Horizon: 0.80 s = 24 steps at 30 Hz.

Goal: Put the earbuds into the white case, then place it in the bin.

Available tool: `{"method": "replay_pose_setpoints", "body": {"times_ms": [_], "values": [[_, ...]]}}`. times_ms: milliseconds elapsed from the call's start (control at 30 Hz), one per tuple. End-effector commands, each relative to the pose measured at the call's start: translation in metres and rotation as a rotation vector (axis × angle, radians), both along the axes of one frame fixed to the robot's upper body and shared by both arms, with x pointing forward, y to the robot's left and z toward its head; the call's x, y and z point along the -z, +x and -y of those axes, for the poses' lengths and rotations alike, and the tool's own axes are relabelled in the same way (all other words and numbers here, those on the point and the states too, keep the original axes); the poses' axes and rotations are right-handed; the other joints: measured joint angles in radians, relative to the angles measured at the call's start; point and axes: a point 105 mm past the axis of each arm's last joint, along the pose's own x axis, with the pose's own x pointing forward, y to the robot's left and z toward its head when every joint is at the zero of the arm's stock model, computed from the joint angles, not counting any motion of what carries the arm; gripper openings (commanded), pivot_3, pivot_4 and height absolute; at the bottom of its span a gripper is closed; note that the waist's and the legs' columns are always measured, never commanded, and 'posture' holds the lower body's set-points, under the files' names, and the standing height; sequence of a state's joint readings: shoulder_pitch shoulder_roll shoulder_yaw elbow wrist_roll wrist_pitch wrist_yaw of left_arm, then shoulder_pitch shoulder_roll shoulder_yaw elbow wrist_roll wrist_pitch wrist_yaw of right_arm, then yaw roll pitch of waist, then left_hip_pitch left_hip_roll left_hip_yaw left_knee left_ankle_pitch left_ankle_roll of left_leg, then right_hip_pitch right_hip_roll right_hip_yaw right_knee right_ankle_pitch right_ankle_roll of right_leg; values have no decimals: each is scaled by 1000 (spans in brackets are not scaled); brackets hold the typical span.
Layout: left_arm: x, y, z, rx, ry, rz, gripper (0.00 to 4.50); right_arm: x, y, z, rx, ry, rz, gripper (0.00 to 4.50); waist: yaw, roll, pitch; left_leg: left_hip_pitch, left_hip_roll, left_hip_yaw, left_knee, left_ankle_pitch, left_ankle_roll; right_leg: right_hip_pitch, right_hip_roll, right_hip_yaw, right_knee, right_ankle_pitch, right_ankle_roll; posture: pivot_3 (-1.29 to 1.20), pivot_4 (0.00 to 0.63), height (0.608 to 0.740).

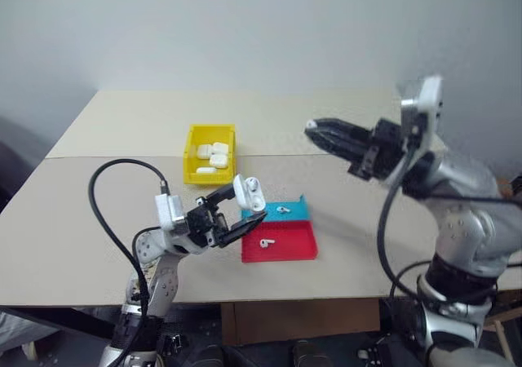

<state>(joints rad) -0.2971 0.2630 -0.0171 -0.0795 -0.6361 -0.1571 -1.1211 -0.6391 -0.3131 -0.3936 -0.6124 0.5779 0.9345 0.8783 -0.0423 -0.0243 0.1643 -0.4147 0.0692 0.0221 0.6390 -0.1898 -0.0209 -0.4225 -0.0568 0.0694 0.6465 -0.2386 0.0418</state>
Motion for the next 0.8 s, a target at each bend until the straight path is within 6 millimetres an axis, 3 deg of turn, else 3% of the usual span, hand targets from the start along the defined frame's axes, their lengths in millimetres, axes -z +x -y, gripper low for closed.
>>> {"method": "replay_pose_setpoints", "body": {"times_ms": [33, 233, 467, 800], "values": [[-12, -5, 6, 63, -8, 28, 2767, -12, -34, -3, -64, 60, 120, 681, -2, 0, 0, 0, 0, 0, 0, 0, 0, 0, 0, 0, 0, 0, 0, 0, 150, 740], [-19, 0, 12, 130, -1, 38, 2767, 0, -49, -21, -191, 181, 20, 681, -2, 0, 0, 0, 0, -1, 0, 0, 0, 1, 0, 0, 0, -1, 1, 0, 150, 740], [-20, 0, 16, 160, 15, 42, 2767, 22, -50, -38, -244, 118, -27, 681, -2, 0, 0, 0, 0, -2, 0, 0, 0, 1, 0, 0, -1, -2, 4, 0, 150, 740], [-19, -2, 14, 157, 24, 57, 2767, 39, -39, -42, -215, 51, -63, 681, -1, 0, 0, 0, 0, -2, 1, 0, 0, 1, 0, 0, -2, -3, 5, 0, 150, 740]]}}
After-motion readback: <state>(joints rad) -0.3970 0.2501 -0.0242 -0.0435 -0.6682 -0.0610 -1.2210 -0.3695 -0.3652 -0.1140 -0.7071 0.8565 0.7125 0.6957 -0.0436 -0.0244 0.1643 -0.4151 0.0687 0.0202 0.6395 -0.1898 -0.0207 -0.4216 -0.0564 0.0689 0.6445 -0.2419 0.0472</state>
